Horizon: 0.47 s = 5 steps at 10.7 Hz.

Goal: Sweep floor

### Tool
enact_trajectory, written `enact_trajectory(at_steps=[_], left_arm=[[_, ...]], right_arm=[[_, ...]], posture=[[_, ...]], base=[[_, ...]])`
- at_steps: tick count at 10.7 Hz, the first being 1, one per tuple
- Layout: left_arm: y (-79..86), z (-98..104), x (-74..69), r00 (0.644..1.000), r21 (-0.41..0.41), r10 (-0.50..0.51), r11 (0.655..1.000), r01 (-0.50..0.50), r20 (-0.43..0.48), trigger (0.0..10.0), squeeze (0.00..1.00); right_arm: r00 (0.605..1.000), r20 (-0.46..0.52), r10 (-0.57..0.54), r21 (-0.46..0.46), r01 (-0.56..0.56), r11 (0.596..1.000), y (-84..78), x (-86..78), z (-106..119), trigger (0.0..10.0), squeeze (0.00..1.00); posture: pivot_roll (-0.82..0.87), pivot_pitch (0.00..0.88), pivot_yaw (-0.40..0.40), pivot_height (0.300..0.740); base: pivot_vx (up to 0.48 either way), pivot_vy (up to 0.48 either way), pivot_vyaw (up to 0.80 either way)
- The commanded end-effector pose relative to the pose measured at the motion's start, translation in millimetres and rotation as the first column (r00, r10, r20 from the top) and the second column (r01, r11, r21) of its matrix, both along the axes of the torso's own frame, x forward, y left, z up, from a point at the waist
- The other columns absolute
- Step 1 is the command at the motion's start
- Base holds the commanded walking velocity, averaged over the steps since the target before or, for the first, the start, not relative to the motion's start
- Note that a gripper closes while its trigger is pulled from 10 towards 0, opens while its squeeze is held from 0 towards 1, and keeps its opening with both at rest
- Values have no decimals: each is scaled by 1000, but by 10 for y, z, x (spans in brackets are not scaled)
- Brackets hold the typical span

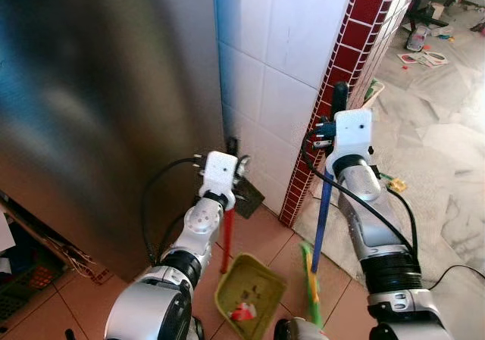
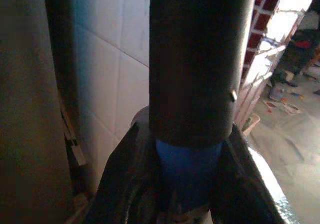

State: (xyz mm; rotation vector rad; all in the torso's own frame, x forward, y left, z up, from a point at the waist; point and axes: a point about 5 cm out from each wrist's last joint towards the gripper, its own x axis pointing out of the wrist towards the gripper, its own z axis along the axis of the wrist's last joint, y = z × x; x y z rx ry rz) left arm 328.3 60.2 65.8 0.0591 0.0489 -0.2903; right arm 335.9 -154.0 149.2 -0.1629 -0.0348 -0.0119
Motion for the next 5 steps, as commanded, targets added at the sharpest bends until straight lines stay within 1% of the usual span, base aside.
enact_trajectory(at_steps=[1, 3, 4, 5], left_arm=[[66, 179, 104, 995, 35, 39, 998, -42, 95, 10000, 0], [155, 302, 182, 989, -18, 89, 996, -87, 121, 10000, 0], [216, 376, 220, 985, -52, 119, 992, -113, 125, 10000, 0], [238, 435, 208, 980, -38, 91, 996, -85, 177, 10000, 0]], right_arm=[[1000, 2, -29, 18, 29, 999, -50, 5, 13, 10000, 0], [999, 1, -36, 51, 36, 998, -60, 30, 23, 10000, 0], [999, 2, -35, 43, 35, 998, -63, 34, 27, 10000, 0], [999, -1, -38, 48, 38, 998, -69, 35, 16, 10000, 0]], posture=[[-68, 5, 22, 740], [-66, 4, 20, 740], [-61, 0, 18, 740], [-57, 0, 16, 740]], base=[[0, 0, -488], [0, 0, -800], [0, 0, -800], [0, 0, -400]])
